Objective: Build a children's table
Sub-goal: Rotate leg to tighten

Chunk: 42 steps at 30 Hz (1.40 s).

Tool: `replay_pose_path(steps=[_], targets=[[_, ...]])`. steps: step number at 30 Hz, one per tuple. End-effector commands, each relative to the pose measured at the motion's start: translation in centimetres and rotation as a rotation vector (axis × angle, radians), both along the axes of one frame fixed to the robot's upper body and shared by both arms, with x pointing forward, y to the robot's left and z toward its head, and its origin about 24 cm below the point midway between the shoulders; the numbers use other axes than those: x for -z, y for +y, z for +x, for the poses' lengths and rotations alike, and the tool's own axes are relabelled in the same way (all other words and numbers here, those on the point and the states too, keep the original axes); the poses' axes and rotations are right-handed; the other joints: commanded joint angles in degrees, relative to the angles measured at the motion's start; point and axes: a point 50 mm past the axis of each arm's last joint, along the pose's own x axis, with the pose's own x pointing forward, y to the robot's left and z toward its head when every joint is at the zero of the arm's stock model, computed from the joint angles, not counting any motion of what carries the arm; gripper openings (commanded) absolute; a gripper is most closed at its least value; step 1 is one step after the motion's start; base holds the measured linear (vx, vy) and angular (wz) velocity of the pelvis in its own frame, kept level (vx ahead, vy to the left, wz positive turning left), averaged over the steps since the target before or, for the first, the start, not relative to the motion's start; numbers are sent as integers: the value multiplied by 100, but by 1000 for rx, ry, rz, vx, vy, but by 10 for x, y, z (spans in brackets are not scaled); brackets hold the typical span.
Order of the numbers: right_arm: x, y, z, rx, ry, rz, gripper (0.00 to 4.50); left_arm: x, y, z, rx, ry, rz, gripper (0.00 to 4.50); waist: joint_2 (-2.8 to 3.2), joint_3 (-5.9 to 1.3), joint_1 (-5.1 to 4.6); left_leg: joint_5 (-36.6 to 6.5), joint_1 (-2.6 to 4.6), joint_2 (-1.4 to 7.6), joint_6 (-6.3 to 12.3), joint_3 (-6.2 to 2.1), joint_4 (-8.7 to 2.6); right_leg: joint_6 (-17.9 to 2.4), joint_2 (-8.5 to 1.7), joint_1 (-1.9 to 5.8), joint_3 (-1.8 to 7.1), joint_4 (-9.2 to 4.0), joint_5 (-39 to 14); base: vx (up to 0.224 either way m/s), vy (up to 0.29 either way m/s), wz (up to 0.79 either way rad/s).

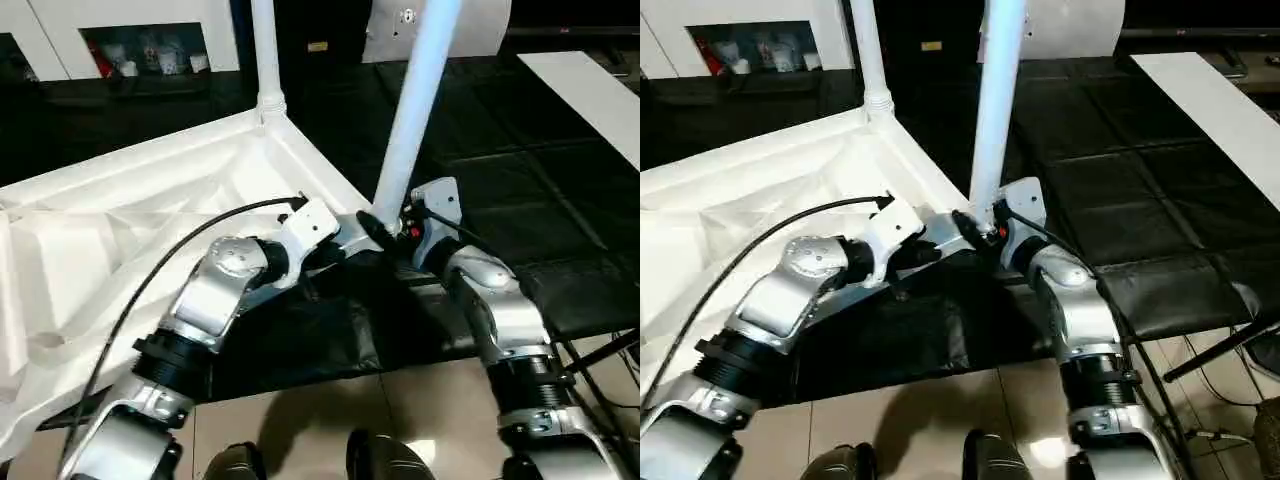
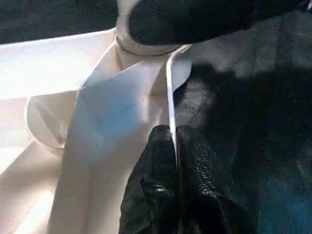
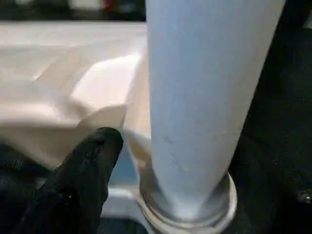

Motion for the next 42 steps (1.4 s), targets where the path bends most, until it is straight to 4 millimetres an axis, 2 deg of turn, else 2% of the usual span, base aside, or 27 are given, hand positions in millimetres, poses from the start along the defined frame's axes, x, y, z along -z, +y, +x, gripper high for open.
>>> replay_pose_path(steps=[1, 6, 13, 15, 16, 20, 21, 22, 23, 25, 29, 34, 42], targets=[[-5, -3, -3, -104, -4, 9, 361, -5, 4, -1, 69, -35, 22, 0, 5, -499, 41, -1020, 72, 175, 612, -55, -338, -1042, -418, 433, 271, -400, -1814, 0, 0, 0], [-9, -17, -13, -343, -21, -64, 361, -4, 21, -7, 225, -31, 66, 0, -9, -496, 58, -1063, 80, 186, 644, -55, -335, -1030, -426, 419, 266, -402, -1929, 0, 0, 0], [-8, -22, -17, -511, 5, -111, 361, -4, 33, -17, 403, 2, 107, 0, 11, -499, 195, -987, 122, 231, 616, -35, -346, -1197, -427, 392, 282, -363, -1799, 0, 0, 0], [-8, -24, -16, -580, 18, -149, 361, -5, 37, -21, 479, 24, 101, 0, 9, -506, 221, -1022, 122, 231, 581, -39, -345, -1206, -439, 400, 276, -355, -1835, 0, 0, 0], [-8, -24, -16, -598, 23, -153, 361, -5, 37, -22, 499, 26, 103, 0, -18, -504, 223, -1025, 112, 229, 562, -28, -346, -1207, -440, 405, 280, -353, -1845, 0, 0, 0], [-10, -24, -17, -667, 43, -150, 361, -6, 38, -25, 548, 39, 105, 0, -8, -506, 264, -1005, 113, 234, 580, -28, -339, -1182, -442, 406, 287, -340, -1858, 0, 0, 0], [-10, -24, -18, -689, 50, -147, 343, -6, 39, -25, 556, 43, 105, 0, -6, -512, 276, -962, 113, 241, 587, -30, -340, -1192, -441, 408, 284, -332, -1819, 0, 0, 0], [-11, -24, -20, -720, 56, -145, 333, -6, 39, -26, 567, 51, 110, 0, -53, -503, 274, -953, 111, 244, 602, -22, -343, -1191, -434, 398, 285, -338, -1812, 0, 0, 0], [-11, -24, -20, -727, 59, -143, 333, -6, 39, -26, 570, 52, 111, 0, -38, -504, 286, -953, 114, 241, 605, -29, -340, -1194, -438, 401, 281, -330, -1837, 0, 0, 0], [-11, -23, -21, -752, 67, -139, 301, -5, 40, -27, 579, 55, 117, 0, -33, -493, 287, -992, 117, 245, 599, -30, -348, -1148, -438, 388, 280, -346, -1985, 0, 0, 0], [-10, -20, -25, -824, 94, -129, 281, -5, 41, -27, 602, 60, 124, 0, -52, -486, 288, -1010, 112, 237, 590, -30, -347, -1079, -444, 388, 280, -366, -2141, 0, 0, 0], [-8, -19, -26, -848, 100, -125, 223, -5, 41, -27, 611, 59, 121, 0, -53, -488, 289, -996, 111, 237, 579, -32, -347, -1059, -440, 383, 279, -361, -2163, 0, 0, 0], [-7, -19, -29, -871, 115, -113, 197, -5, 41, -27, 615, 64, 121, 0, -43, -495, 291, -943, 108, 239, 587, -30, -346, -1102, -439, 388, 281, -351, -2038, 0, 0, 0]])
